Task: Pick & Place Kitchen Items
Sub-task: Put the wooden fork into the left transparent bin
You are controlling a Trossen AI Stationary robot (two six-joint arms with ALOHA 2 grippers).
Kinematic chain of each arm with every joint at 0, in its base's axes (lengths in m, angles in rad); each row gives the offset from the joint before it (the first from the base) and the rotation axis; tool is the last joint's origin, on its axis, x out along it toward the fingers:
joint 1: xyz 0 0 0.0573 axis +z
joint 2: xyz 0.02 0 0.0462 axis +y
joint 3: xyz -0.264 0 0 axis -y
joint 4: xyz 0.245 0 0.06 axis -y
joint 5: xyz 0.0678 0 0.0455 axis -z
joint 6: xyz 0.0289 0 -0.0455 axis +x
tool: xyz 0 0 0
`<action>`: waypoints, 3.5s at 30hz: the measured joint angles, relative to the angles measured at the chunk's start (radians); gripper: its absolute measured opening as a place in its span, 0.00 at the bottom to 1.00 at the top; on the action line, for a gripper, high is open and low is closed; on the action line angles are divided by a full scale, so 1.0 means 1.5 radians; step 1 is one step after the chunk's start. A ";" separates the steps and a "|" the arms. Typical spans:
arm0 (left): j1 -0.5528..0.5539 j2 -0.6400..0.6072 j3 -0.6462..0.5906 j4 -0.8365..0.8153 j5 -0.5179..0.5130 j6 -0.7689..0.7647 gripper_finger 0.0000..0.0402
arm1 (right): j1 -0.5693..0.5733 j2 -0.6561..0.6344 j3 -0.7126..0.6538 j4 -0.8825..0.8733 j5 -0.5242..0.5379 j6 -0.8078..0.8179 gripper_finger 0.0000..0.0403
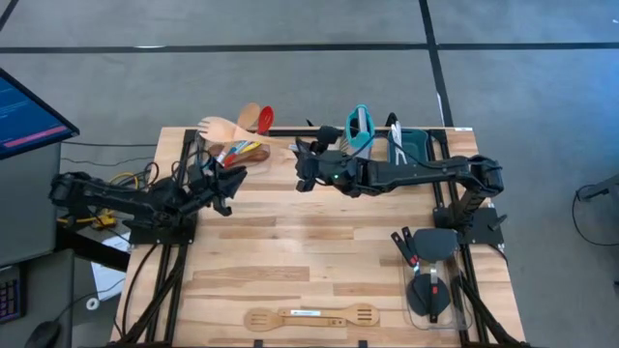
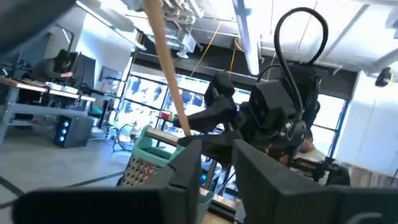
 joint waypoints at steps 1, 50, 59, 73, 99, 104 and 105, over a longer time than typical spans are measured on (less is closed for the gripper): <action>0.005 0.009 0.004 0.000 0.003 0.000 0.23 | 0.000 0.000 0.000 0.000 0.000 0.000 0.24; 0.061 0.346 0.166 0.248 0.001 0.119 0.30 | 0.026 -0.007 0.000 0.046 0.114 -0.093 0.24; 0.101 0.344 0.166 0.272 0.027 0.045 0.30 | 0.048 -0.007 0.001 0.043 0.117 -0.098 0.24; 0.137 0.344 0.166 0.338 0.061 0.023 0.30 | 0.056 -0.006 0.001 0.035 0.114 -0.098 0.24; 0.143 0.344 0.166 0.384 0.185 -0.039 0.00 | 0.059 -0.006 0.000 0.032 0.113 -0.098 0.24; 0.138 0.344 0.166 0.388 0.272 -0.126 0.00 | 0.059 -0.006 0.000 0.028 0.132 -0.099 0.24; 0.131 0.344 0.164 0.383 0.276 -0.130 0.00 | 0.059 -0.006 0.000 0.027 0.135 -0.101 0.24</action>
